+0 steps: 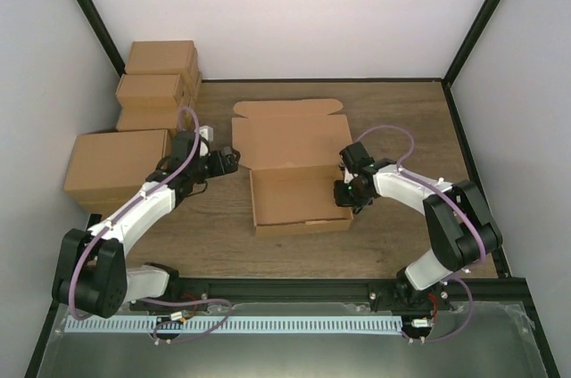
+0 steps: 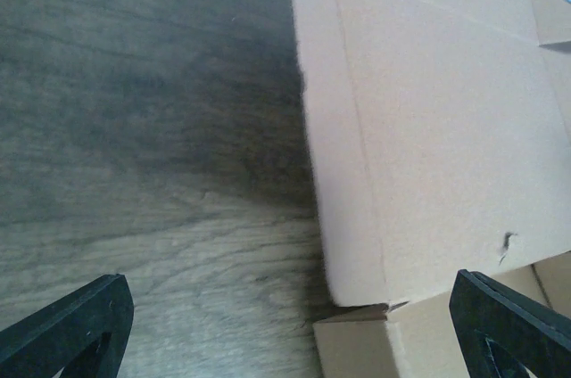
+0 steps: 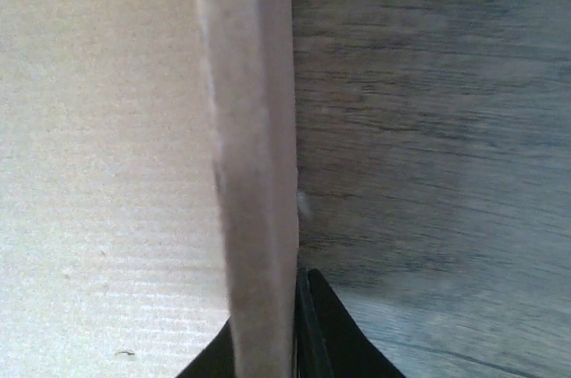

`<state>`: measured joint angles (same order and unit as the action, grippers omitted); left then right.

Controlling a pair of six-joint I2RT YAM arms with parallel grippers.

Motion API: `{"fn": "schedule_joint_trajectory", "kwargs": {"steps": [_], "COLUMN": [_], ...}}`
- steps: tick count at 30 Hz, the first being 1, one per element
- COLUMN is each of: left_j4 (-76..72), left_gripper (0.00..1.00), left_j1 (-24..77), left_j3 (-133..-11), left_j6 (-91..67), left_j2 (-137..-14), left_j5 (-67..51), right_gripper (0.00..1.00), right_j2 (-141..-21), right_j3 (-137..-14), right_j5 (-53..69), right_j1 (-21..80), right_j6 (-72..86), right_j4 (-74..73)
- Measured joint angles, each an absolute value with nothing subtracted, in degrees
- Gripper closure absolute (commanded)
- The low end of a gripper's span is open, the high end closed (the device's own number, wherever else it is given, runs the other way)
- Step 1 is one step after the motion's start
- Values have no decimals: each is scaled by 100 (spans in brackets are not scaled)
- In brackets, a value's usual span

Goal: Fold the paper box

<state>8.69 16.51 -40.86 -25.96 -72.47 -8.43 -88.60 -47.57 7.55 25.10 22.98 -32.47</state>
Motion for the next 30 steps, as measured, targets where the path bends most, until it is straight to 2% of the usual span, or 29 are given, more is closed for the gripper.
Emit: {"fn": "schedule_joint_trajectory", "kwargs": {"steps": [3,14,16,21,24,26,28,30], "left_j4": [832,648,652,624,600,602,655,703], "left_gripper": [0,1,4,22,30,28,20,17], "left_j1": [1636,1509,1509,1509,1509,1509,1511,1520], "left_j3": [-4226,-4152,-4112,-4080,-4073,-4093,-4182,-4263], "left_j6": [-2567,-2421,-2373,-2283,-2226,-2226,-2226,-2217], "left_j2": [-7253,-7196,-7185,-7185,-7220,-7308,-7507,-7693], "left_j5": [-891,-867,-875,-996,-1140,-1249,-1363,-1422], "right_gripper": [99,99,99,99,99,98,98,98], "right_j2": [-8866,-8925,-8910,-8890,-8890,-8890,-8888,-8886], "right_j3": [-4685,-4475,-4460,-4442,-4442,-4442,-4442,-4442], "right_j5": [725,569,532,454,434,419,390,353], "right_j1": [2687,2985,2991,3020,3022,3028,3046,3063], "right_j6": [2311,2366,2362,2357,2359,2359,2357,2359], "right_j4": [-3087,-2499,-2488,-2480,-2480,-2480,-2480,-2482]}}
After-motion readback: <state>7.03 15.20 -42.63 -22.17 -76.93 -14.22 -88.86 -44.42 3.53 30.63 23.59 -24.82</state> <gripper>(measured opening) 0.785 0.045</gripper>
